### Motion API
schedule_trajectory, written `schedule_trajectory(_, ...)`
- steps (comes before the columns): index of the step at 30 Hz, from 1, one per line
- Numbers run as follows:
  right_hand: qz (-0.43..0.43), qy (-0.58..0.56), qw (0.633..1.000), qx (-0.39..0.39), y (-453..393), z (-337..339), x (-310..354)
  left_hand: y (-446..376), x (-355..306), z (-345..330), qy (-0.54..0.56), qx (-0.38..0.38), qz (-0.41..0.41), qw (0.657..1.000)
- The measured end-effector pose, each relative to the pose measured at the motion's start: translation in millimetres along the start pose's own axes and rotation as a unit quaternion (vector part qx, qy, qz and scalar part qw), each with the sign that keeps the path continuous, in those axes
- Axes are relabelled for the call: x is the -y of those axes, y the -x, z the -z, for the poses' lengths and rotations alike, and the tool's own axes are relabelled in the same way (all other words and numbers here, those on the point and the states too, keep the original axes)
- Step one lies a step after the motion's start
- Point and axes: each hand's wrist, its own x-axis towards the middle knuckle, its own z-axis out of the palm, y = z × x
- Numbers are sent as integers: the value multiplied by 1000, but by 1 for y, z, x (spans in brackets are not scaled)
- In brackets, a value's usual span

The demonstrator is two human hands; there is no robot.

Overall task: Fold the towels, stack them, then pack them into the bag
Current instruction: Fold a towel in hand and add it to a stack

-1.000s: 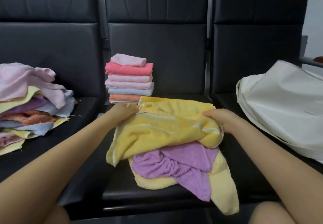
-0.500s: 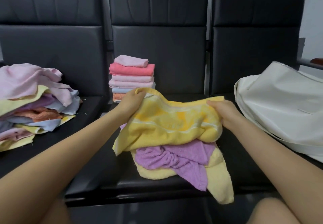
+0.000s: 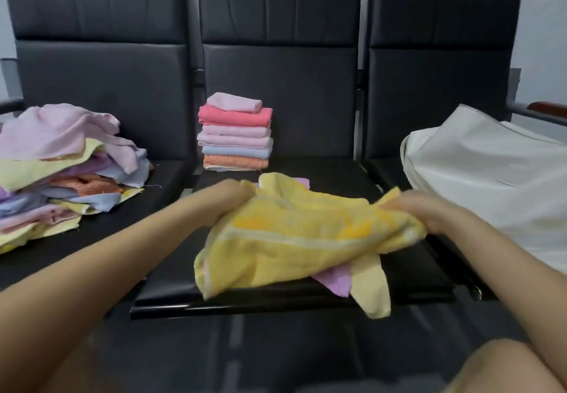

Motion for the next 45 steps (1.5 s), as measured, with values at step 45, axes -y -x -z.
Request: schedule_trajectory(45,173,38,978,-114,-64,-13,-41,-145,-27,-38,170,-66,-58,982)
